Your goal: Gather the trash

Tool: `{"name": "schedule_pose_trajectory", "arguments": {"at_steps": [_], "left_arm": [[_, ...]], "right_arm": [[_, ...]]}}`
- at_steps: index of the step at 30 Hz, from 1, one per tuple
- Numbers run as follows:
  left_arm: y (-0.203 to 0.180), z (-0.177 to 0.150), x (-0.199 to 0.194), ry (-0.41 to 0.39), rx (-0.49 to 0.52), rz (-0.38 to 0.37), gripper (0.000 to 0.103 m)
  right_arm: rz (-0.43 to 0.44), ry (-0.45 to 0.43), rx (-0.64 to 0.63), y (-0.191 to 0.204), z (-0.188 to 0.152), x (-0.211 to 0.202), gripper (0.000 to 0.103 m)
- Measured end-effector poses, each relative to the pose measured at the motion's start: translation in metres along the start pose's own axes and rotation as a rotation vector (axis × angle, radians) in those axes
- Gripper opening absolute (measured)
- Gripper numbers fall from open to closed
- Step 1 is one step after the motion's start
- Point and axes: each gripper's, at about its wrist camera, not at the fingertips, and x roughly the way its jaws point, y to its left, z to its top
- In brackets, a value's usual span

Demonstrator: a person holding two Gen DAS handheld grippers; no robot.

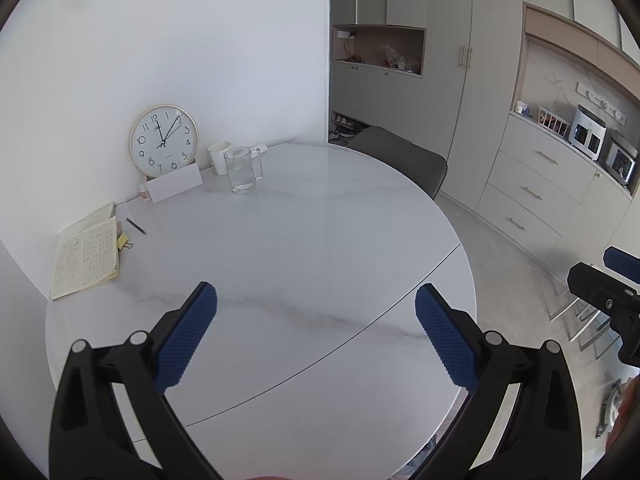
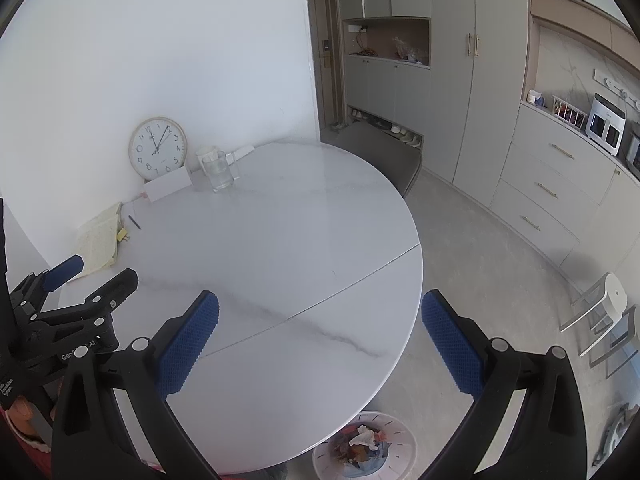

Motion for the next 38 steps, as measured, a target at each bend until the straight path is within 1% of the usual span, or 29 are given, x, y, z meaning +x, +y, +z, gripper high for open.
{"name": "schedule_pose_trajectory", "arguments": {"at_steps": [16, 23, 26, 38], "left_arm": [[0.0033, -0.0009, -0.0031, -0.022, 0.012, 0.007, 0.095], [0.0030, -0.0023, -0.0031, -0.021, 0.001, 0.017, 0.095], [0.0037, -0.0032, -0.0017, -0.017, -0.004, 0.010, 0.095], [0.0004, -0.0020, -0.0010, -0.018, 0.012, 0.022, 0.095]], "right_arm": [[0.004, 0.004, 0.009, -0.0013, -0.0033, -0.0011, 0.101], [0.004, 0.014, 0.006, -0.0003, -0.0025, 0.0021, 0.101], [0.005, 0.019, 0.006, 0.0001, -0.0025, 0.0040, 0.101], [0.005, 0.026, 0.006, 0.0009, -0.0039, 0.0057, 0.101]]}}
